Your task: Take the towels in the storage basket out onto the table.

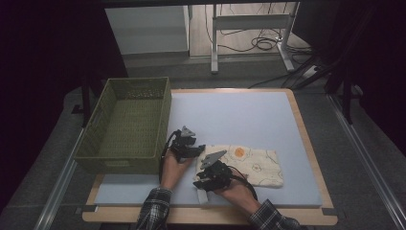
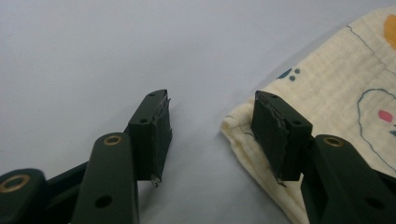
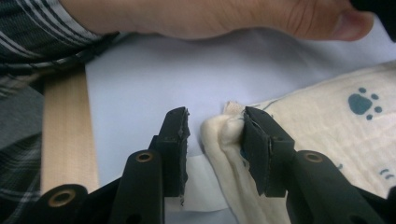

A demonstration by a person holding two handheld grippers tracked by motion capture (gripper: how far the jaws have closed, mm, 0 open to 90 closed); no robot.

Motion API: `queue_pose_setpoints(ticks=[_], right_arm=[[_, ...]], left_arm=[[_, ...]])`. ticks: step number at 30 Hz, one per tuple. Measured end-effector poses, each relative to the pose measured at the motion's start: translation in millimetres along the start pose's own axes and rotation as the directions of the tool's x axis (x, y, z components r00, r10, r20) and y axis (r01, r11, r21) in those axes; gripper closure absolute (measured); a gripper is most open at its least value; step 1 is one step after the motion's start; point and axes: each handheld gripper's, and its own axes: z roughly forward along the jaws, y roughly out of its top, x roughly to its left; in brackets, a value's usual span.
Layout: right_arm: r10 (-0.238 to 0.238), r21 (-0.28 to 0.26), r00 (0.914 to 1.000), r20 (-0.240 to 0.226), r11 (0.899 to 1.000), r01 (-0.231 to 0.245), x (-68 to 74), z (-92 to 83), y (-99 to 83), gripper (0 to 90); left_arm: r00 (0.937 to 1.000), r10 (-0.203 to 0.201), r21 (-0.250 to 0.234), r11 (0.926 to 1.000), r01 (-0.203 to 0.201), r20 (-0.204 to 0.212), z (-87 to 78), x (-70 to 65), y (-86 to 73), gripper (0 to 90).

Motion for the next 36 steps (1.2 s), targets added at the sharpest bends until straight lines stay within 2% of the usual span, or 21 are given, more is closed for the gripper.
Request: queue_pose_setpoints(ticks=[2, 4, 5, 6, 8, 10, 12, 13, 16, 18, 20, 23, 24, 25, 28, 33, 36], right_arm=[[-0.012, -0.004, 0.9997, 0.023, 1.000, 0.012, 1.9, 0.4, -1.0, 64.5], [-0.041, 0.003, 0.9967, 0.070, 0.999, 0.041, 6.1, 0.6, -1.5, 71.0], [-0.041, 0.003, 0.9967, 0.070, 0.999, 0.041, 6.1, 0.6, -1.5, 71.0], [-0.074, 0.010, 0.9904, 0.117, 0.997, 0.073, 10.6, 1.2, -2.0, 75.8], [-0.070, 0.013, 0.9891, 0.129, 0.998, 0.069, 12.2, 1.1, -1.8, 80.5], [-0.062, 0.015, 0.9893, 0.132, 0.998, 0.060, 12.5, 0.8, -2.0, 82.1], [-0.031, -0.002, 0.9919, 0.123, 0.999, 0.032, 10.1, -0.2, -3.7, 84.0], [-0.023, -0.006, 0.9928, 0.117, 1.000, 0.024, 9.5, -0.4, -4.1, 84.1], [-0.009, -0.018, 0.9942, 0.107, 1.000, 0.011, 7.7, -0.8, -5.1, 84.1], [-0.007, -0.022, 0.9948, 0.101, 1.000, 0.009, 7.6, -1.1, -5.2, 84.1], [-0.005, -0.031, 0.9955, 0.095, 1.000, 0.008, 7.8, -2.0, -4.8, 84.2], [-0.005, -0.047, 0.9961, 0.088, 0.999, 0.009, 7.8, -5.7, -2.6, 84.2], [-0.002, -0.056, 0.9963, 0.086, 0.998, 0.007, 7.7, -7.9, -1.4, 84.2], [-0.002, -0.056, 0.9963, 0.086, 0.998, 0.007, 7.7, -7.9, -1.4, 84.2], [0.002, -0.084, 0.9969, 0.079, 0.996, 0.004, 6.7, -15.1, 1.0, 84.2], [0.003, -0.110, 0.9969, 0.079, 0.994, 0.005, 7.2, -25.7, 0.7, 84.1], [0.011, -0.138, 0.9965, 0.083, 0.990, 0.000, 6.8, -37.1, -2.4, 84.0]], left_arm=[[1.0000, 0.001, 0.000, 1.0000, -0.001, -0.001, 0.1, -0.2, 0.0, 47.0], [1.0000, 0.001, -0.001, 1.0000, -0.001, -0.002, 0.1, -0.4, 0.0, 47.0], [1.0000, 0.001, -0.001, 1.0000, -0.001, -0.002, 0.1, -0.4, 0.0, 47.0], [1.0000, 0.003, 0.000, 1.0000, -0.003, -0.005, 0.2, -0.9, 0.1, 47.0], [1.0000, 0.006, 0.000, 1.0000, -0.006, -0.007, 0.3, -1.2, 0.1, 47.1], [0.9999, 0.010, 0.000, 1.0000, -0.010, -0.010, 0.3, -1.8, 0.2, 47.2], [0.9998, 0.017, 0.002, 0.9999, -0.017, -0.011, -0.3, -2.5, 0.3, 50.0], [0.9995, 0.032, 0.001, 0.9995, -0.032, 0.008, -0.8, -2.6, 0.2, 53.8], [0.9969, 0.054, 0.002, 0.9986, -0.054, 0.058, -0.9, -6.0, 0.3, 76.2], [0.9967, 0.045, 0.001, 0.9990, -0.045, 0.067, -0.9, -7.4, 0.4, 83.0], [0.9972, 0.027, 0.002, 0.9996, -0.027, 0.070, -1.4, -7.4, 0.4, 85.3], [0.9974, 0.021, -0.004, 0.9998, -0.021, 0.068, -1.8, -7.3, 0.6, 86.4], [0.9978, 0.033, -0.015, 0.9994, -0.033, 0.058, -3.4, -8.1, 1.5, 86.5], [0.9978, 0.033, -0.015, 0.9994, -0.033, 0.058, -3.4, -8.1, 1.5, 86.5], [0.9977, 0.038, -0.056, 0.9978, -0.035, 0.055, -10.2, -9.4, 6.0, 86.6], [0.9966, 0.062, -0.078, 0.9953, -0.058, 0.055, -17.9, -14.4, 15.0, 86.6], [0.9945, 0.089, -0.100, 0.9915, -0.083, 0.055, -21.9, -21.8, 24.9, 86.5]])
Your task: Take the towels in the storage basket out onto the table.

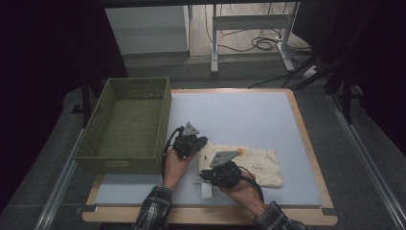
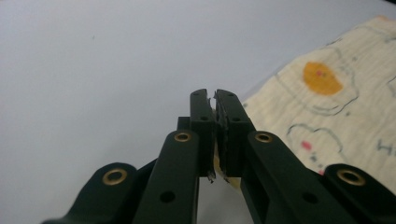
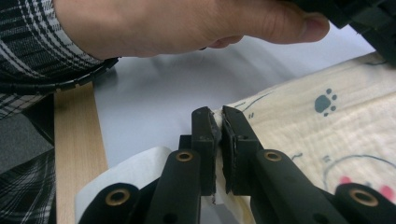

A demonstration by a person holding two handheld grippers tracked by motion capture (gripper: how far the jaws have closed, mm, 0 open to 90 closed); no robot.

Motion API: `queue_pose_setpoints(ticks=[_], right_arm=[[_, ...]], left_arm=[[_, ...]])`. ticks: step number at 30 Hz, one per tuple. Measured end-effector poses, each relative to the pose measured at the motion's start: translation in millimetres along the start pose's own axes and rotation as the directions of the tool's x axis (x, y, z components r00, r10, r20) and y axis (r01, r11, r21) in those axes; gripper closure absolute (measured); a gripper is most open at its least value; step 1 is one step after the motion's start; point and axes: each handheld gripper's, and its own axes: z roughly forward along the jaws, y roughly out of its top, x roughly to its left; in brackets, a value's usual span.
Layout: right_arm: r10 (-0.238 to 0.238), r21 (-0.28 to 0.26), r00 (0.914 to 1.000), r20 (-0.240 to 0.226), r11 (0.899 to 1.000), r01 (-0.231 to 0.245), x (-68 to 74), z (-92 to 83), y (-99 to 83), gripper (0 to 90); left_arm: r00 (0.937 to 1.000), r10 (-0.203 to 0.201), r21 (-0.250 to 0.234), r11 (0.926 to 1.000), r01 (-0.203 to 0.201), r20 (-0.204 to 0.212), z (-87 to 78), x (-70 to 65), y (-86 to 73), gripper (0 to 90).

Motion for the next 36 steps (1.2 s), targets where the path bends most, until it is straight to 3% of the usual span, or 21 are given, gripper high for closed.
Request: queue_pose_setpoints(ticks=[9, 16, 25, 36], right_arm=[[0.011, -0.029, 0.9994, 0.034, 1.000, -0.010, -3.9, -21.7, -9.1, 84.0], [0.047, -0.052, 0.9969, 0.062, 0.998, -0.044, -11.4, -43.6, -29.6, 84.0], [0.085, -0.068, 0.9918, 0.095, 0.995, -0.079, -18.4, -62.4, -48.3, 84.0], [0.151, -0.094, 0.9787, 0.140, 0.986, -0.138, -27.3, -93.2, -76.2, 84.0]], left_arm=[[0.9982, 0.059, -0.012, 0.9982, -0.059, 0.012, 6.3, -16.4, 20.6, 86.4], [0.9938, 0.101, -0.011, 0.9949, -0.100, 0.046, 23.1, -33.5, 32.8, 86.3], [0.9887, 0.122, -0.006, 0.9925, -0.122, 0.088, 44.7, -49.3, 44.4, 86.4], [0.9759, 0.171, 0.013, 0.9846, -0.174, 0.136, 72.1, -75.3, 63.8, 86.1]])
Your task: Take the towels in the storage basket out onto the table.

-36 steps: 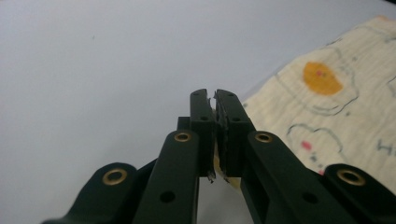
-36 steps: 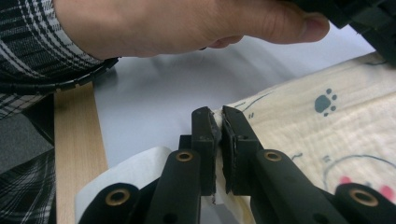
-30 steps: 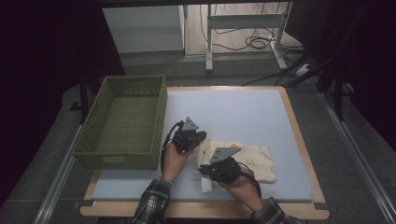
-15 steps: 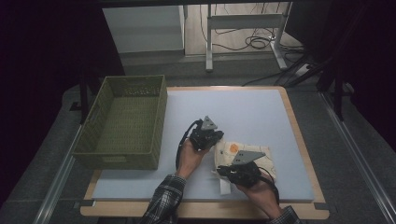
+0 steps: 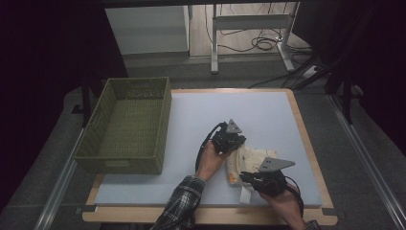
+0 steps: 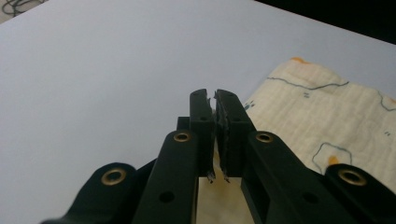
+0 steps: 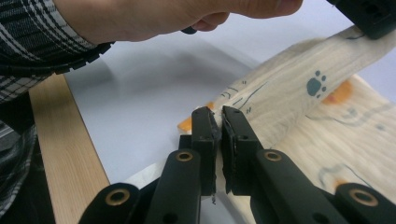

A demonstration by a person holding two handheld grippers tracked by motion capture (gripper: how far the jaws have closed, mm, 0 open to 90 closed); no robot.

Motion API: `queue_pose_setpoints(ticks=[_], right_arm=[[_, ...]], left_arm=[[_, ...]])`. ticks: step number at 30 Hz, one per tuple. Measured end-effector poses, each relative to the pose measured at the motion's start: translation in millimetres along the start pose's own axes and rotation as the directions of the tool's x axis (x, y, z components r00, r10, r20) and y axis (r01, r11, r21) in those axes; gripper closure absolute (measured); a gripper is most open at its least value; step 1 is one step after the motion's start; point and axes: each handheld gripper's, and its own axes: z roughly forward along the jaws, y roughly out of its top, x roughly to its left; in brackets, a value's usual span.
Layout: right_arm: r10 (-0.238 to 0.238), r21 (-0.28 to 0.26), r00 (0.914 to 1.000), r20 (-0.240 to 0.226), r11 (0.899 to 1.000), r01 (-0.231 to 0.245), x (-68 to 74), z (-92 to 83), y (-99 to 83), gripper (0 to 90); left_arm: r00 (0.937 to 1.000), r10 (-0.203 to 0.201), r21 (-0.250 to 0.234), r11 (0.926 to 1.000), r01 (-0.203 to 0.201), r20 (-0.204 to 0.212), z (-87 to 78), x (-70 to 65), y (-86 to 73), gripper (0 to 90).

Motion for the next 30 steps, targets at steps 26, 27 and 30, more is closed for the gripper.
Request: queue_pose_setpoints(ticks=[26, 27, 30], right_arm=[[0.084, -0.021, 0.9921, 0.093, 0.996, -0.083, -25.4, -56.1, -36.6, 83.8], [0.084, -0.021, 0.9921, 0.093, 0.996, -0.083, -25.4, -56.1, -36.6, 83.8], [0.097, -0.026, 0.9904, 0.099, 0.995, -0.095, -27.1, -59.1, -41.2, 83.6]], left_arm=[[0.9942, 0.077, 0.028, 0.9964, -0.079, 0.075, 51.1, -38.2, 39.7, 85.8], [0.9942, 0.077, 0.028, 0.9964, -0.079, 0.075, 51.1, -38.2, 39.7, 85.8], [0.9938, 0.077, 0.030, 0.9964, -0.080, 0.080, 55.0, -40.4, 39.4, 85.5]])
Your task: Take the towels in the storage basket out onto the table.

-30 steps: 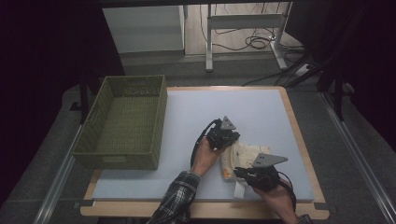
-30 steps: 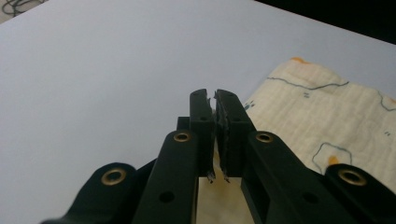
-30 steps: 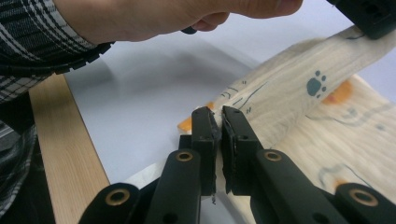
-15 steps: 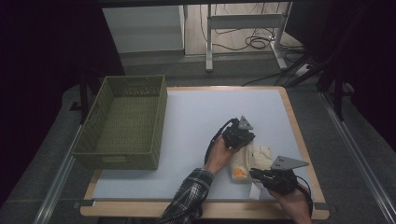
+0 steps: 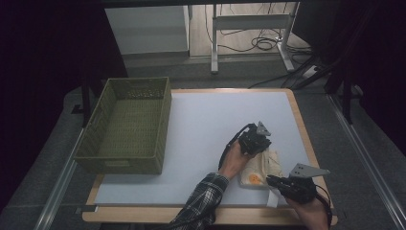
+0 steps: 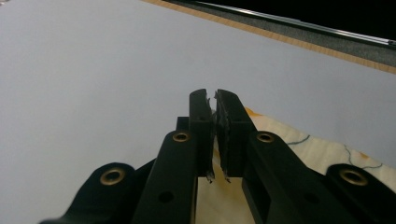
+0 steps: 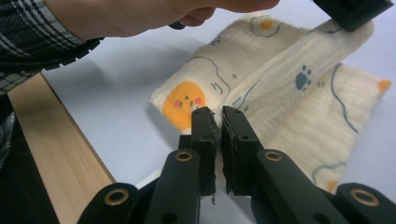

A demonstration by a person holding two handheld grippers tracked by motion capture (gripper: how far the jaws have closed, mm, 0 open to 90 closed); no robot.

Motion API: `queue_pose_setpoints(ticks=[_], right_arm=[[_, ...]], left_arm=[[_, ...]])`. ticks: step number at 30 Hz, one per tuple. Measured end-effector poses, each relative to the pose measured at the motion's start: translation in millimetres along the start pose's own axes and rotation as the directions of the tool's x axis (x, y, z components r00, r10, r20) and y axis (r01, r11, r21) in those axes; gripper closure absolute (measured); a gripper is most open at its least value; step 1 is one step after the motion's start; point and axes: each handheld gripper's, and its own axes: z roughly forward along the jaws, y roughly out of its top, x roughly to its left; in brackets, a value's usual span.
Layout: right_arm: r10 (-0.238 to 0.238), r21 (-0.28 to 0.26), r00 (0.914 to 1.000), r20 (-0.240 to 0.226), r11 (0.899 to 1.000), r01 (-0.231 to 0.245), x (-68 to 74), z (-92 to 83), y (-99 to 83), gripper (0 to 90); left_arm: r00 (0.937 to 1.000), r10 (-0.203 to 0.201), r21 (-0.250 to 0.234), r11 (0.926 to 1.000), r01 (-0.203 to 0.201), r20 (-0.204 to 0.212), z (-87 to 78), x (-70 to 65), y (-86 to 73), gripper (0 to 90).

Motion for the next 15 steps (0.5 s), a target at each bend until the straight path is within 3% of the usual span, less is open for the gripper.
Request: queue_pose_setpoints(ticks=[6, 7, 12, 15], right_arm=[[0.019, 0.003, 0.9997, 0.016, 1.000, -0.019, -5.4, -2.9, -5.7, 80.4], [0.023, -0.002, 0.9995, 0.023, 1.000, -0.023, -7.2, -5.1, -7.0, 78.0], [0.039, -0.002, 0.9977, 0.056, 0.999, -0.039, -12.4, -15.2, -12.8, 73.9], [0.051, -0.001, 0.9963, 0.070, 0.999, -0.051, -15.5, -20.1, -16.4, 72.9]], left_arm=[[0.9986, -0.050, -0.039, 0.9980, 0.051, 0.019, 2.2, 0.7, -1.3, 69.9], [0.9983, -0.056, -0.043, 0.9974, 0.057, 0.016, 1.3, 1.3, -1.6, 64.0], [0.9982, -0.058, -0.047, 0.9973, 0.057, -0.017, -2.8, 3.9, -4.2, 50.3], [0.9975, -0.065, -0.052, 0.9966, 0.063, -0.027, -5.0, 5.2, -6.0, 46.8]])
